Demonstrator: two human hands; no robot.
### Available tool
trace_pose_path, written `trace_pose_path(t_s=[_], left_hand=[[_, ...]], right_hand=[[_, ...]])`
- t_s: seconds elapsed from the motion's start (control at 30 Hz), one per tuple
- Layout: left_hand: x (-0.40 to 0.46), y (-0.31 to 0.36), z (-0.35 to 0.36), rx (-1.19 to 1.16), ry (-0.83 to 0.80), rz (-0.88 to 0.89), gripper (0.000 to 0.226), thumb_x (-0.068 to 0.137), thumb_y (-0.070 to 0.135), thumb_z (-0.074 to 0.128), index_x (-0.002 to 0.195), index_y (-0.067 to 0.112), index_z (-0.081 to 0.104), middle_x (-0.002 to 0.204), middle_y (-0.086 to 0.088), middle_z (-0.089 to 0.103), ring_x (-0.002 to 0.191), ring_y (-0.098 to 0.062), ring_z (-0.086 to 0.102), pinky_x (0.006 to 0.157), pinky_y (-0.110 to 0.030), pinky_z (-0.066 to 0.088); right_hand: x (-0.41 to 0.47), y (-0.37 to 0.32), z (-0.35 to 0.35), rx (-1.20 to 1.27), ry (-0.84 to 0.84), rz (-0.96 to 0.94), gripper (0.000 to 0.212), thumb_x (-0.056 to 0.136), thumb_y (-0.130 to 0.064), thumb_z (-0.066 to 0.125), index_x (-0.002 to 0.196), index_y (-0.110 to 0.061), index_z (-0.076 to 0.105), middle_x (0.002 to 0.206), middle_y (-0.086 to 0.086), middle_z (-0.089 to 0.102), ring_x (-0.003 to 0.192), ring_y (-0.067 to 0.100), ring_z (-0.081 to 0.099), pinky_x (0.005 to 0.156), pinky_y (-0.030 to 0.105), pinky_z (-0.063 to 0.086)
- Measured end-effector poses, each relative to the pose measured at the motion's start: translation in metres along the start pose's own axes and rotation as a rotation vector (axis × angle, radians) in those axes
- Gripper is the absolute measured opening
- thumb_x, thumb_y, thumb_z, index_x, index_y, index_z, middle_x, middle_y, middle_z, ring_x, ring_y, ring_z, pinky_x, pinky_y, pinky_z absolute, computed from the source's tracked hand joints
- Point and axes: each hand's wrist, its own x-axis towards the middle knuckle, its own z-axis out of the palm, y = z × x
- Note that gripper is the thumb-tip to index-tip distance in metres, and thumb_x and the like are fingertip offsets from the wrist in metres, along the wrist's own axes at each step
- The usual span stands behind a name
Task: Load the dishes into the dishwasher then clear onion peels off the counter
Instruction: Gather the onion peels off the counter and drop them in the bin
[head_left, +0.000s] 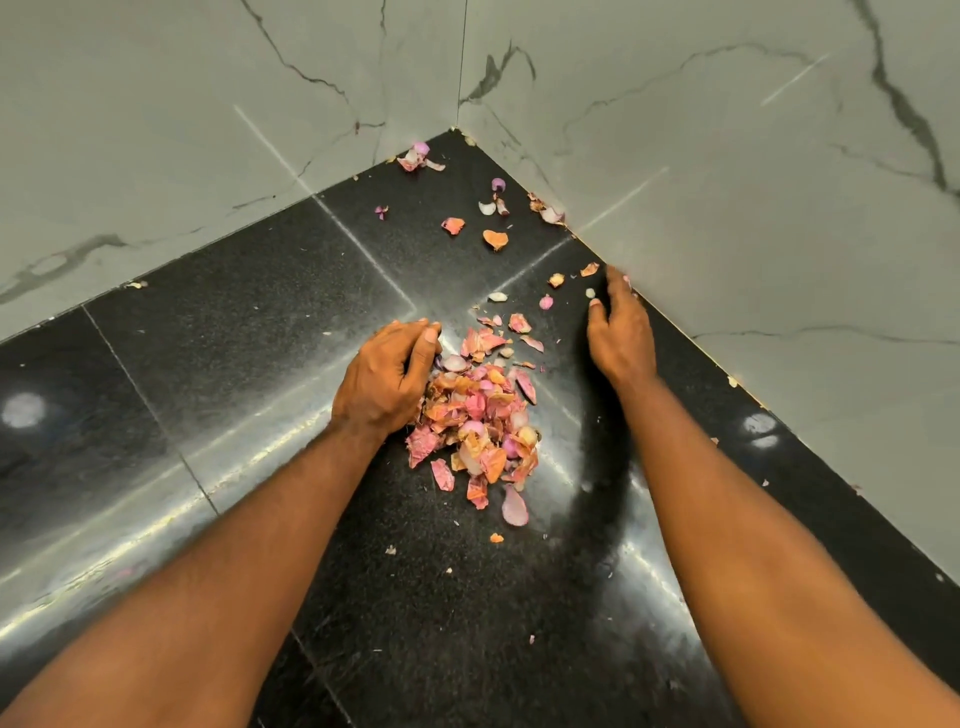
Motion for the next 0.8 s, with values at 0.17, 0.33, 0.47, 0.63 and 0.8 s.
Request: trace_pose_path(t_s=[0.17, 0.33, 0.47, 0.63, 0.8], left_hand=[[0.001, -0.001, 0.0, 0.009, 0.008, 0.019, 0.048, 0.111, 0.046, 0.036, 0.1, 0.016, 0.072, 0.11, 0.0, 0.074, 0.106, -0.015, 0.066, 0.097, -0.039, 0.052], [0.0, 0.003, -0.001, 0.012, 0.011, 0.02, 0.047, 0.111, 0.044, 0.036, 0.098, 0.015, 0.072, 0.11, 0.0, 0.074, 0.108, -0.015, 0.066, 0.095, -0.038, 0.053], [0.002, -0.001, 0.001, 0.02, -0.002, 0.029, 0.047, 0.111, 0.045, 0.035, 0.098, 0.017, 0.07, 0.111, 0.0, 0.074, 0.11, -0.016, 0.065, 0.097, -0.039, 0.052], [0.002, -0.004, 0.002, 0.026, -0.011, 0.035, 0.045, 0.111, 0.044, 0.037, 0.109, 0.016, 0.072, 0.116, 0.0, 0.073, 0.112, -0.015, 0.064, 0.1, -0.036, 0.051], [0.001, -0.002, 0.001, 0.026, -0.004, 0.051, 0.04, 0.11, 0.038, 0.041, 0.111, 0.013, 0.072, 0.113, -0.002, 0.073, 0.108, -0.016, 0.064, 0.094, -0.039, 0.052]], right_hand=[[-0.024, -0.001, 0.01, 0.359, 0.284, -0.112, 0.031, 0.1, -0.014, 0.056, 0.125, -0.016, 0.074, 0.112, 0.0, 0.078, 0.105, 0.015, 0.074, 0.093, 0.041, 0.06], [-0.018, -0.001, 0.011, 0.291, 0.215, 0.013, 0.042, 0.1, -0.018, 0.053, 0.141, -0.021, 0.064, 0.123, -0.006, 0.074, 0.093, 0.012, 0.073, 0.085, 0.03, 0.059], [-0.022, 0.0, 0.008, 0.423, 0.294, -0.063, 0.037, 0.1, -0.017, 0.052, 0.133, -0.014, 0.07, 0.123, -0.001, 0.075, 0.113, 0.007, 0.071, 0.102, 0.038, 0.057], [0.005, -0.011, 0.01, -0.02, 0.013, 0.046, 0.063, 0.107, -0.051, 0.04, 0.163, -0.025, 0.03, 0.169, -0.003, 0.031, 0.155, 0.017, 0.028, 0.128, 0.044, 0.021], [0.033, -0.023, 0.012, 0.144, -0.19, 0.035, 0.053, 0.105, -0.06, 0.037, 0.15, -0.038, 0.053, 0.156, -0.005, 0.052, 0.146, 0.018, 0.045, 0.124, 0.049, 0.03]])
